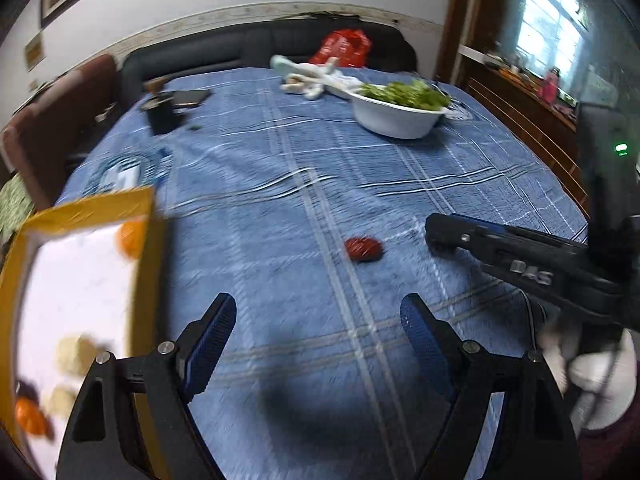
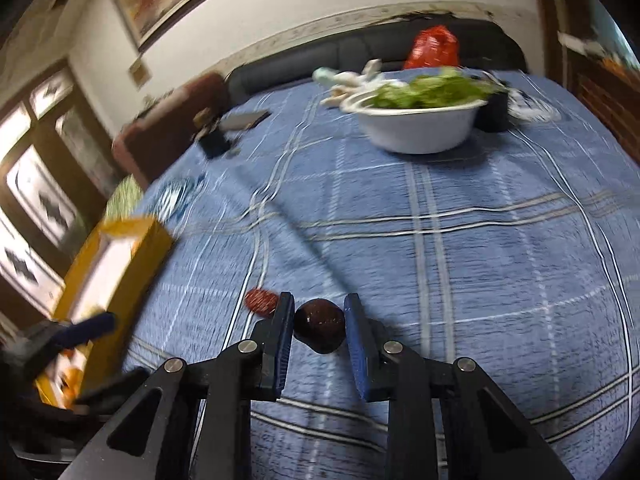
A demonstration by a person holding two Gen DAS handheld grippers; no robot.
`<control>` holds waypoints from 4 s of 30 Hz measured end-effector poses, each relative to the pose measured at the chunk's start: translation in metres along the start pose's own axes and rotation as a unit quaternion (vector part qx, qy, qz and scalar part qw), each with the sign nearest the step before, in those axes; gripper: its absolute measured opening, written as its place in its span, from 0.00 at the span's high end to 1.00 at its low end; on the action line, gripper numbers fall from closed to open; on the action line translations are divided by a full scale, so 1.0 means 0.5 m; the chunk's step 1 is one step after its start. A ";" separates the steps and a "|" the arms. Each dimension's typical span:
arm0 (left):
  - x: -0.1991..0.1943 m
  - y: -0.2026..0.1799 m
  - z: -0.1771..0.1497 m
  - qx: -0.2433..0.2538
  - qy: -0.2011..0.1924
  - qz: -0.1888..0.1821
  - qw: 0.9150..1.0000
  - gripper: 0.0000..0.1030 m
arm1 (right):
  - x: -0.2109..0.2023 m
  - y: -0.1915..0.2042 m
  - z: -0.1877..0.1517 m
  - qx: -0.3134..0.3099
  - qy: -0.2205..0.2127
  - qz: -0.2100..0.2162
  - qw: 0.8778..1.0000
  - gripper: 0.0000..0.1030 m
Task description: Organize fruits
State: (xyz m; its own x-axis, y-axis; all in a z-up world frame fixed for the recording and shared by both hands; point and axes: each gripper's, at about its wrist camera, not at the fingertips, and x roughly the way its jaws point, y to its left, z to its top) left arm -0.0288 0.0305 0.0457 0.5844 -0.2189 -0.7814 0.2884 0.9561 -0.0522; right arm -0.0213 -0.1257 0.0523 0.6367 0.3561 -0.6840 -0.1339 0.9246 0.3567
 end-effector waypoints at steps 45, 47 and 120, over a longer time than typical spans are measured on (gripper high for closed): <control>-0.272 0.300 -0.187 -0.223 -0.098 0.097 0.965 0.70 | -0.014 0.093 -0.029 -0.006 -0.004 0.141 0.990 0.72; -0.283 0.325 -0.206 -0.234 -0.099 0.109 0.961 0.70 | -0.019 0.124 -0.042 -0.017 0.002 0.142 0.990 0.72; -0.380 0.222 -0.226 -0.179 -0.157 0.213 0.948 0.05 | -0.091 0.376 -0.213 -0.139 -0.012 0.075 0.987 0.35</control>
State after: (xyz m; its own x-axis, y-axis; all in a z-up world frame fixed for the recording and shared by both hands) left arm -0.1934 0.2004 0.1180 0.8026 0.2086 -0.5588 -0.2681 0.9631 -0.0255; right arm -0.1563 0.0466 0.0825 0.6111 0.4916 -0.6204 -0.4299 0.8642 0.2614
